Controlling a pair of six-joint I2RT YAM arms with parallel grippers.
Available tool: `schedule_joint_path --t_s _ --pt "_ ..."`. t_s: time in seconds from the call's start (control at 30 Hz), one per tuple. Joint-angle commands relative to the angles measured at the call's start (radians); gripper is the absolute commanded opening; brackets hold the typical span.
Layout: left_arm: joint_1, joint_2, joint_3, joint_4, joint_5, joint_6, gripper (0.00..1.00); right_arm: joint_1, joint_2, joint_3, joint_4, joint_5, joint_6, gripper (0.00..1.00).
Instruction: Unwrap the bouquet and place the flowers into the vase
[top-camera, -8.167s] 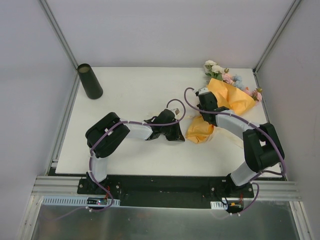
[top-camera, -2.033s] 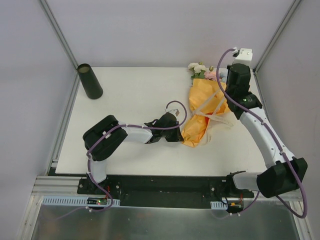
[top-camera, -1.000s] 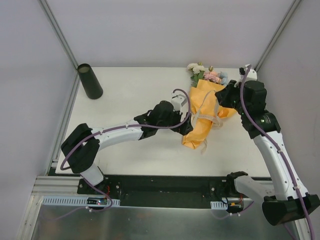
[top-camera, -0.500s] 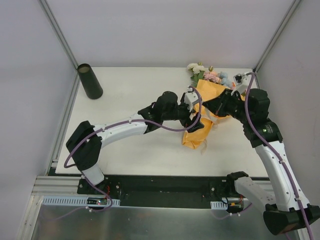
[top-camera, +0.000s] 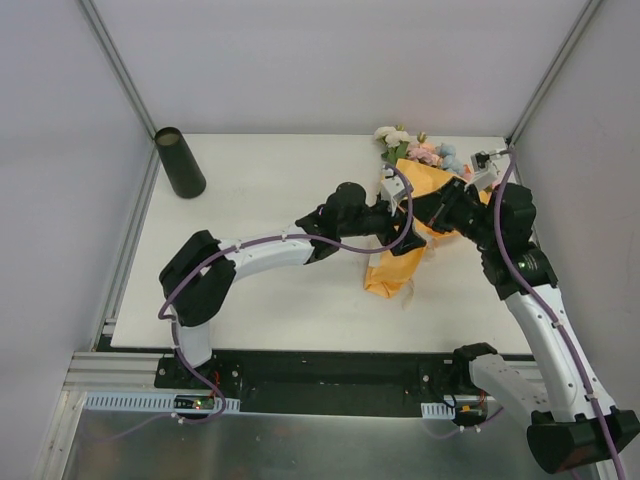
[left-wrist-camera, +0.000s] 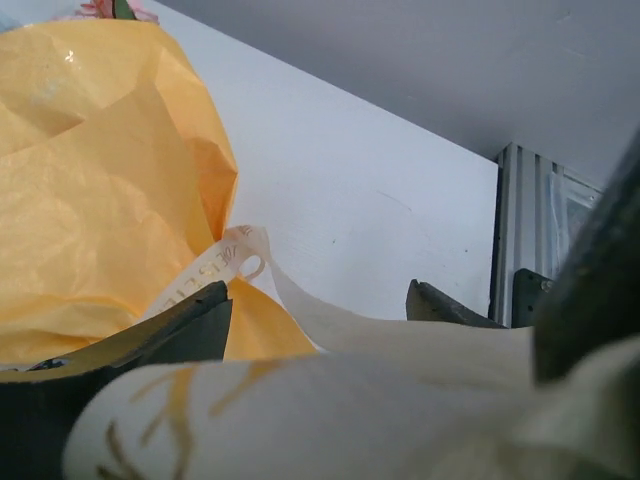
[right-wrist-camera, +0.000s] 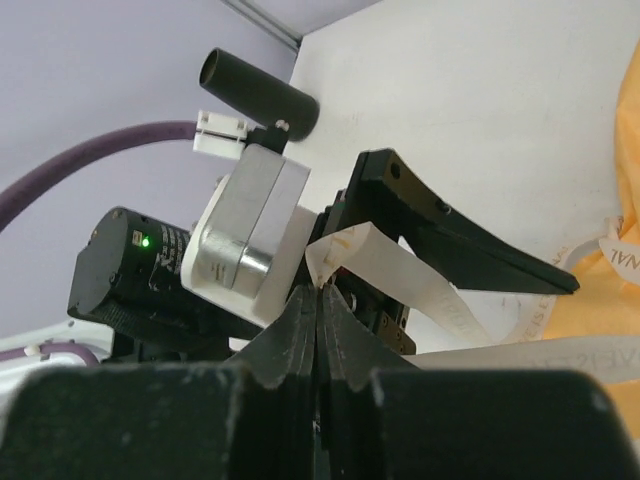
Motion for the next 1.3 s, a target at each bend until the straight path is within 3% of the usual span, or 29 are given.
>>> schedule_joint_path --t_s 0.0,0.13,0.17,0.27,0.33,0.4,0.53,0.73,0.93,1.27 --pt "-0.002 0.006 0.032 0.19 0.019 -0.091 0.61 -0.005 -0.023 -0.034 0.122 0.023 0.103 0.0" --pt "-0.002 0.012 0.034 0.188 0.009 -0.099 0.08 -0.003 -0.038 -0.057 0.156 0.056 0.152 0.01" --pt "-0.001 0.009 0.032 0.175 0.004 -0.094 0.0 -0.005 -0.044 -0.054 0.143 0.082 0.158 0.07" --pt "0.001 -0.013 0.034 0.1 -0.054 -0.062 0.0 -0.003 -0.07 -0.043 0.084 0.203 0.17 0.34" --pt "0.005 -0.039 0.015 0.067 -0.15 -0.036 0.0 -0.003 -0.095 -0.046 0.057 0.286 0.184 0.46" --pt "0.016 -0.063 -0.003 0.037 -0.235 -0.024 0.0 -0.005 -0.116 -0.066 0.044 0.361 0.195 0.52" --pt "0.066 -0.103 -0.017 0.008 -0.246 -0.042 0.0 -0.005 -0.13 -0.122 0.006 0.571 0.198 0.68" --pt "0.108 -0.161 0.038 -0.134 -0.238 -0.062 0.0 -0.013 -0.066 -0.224 0.053 0.739 0.249 0.75" --pt "0.117 -0.177 0.083 -0.22 -0.157 -0.111 0.0 -0.052 0.075 -0.251 0.127 0.748 0.244 0.76" --pt "0.117 -0.221 0.161 -0.341 -0.163 -0.07 0.0 -0.163 0.295 -0.274 0.253 0.665 0.27 0.75"
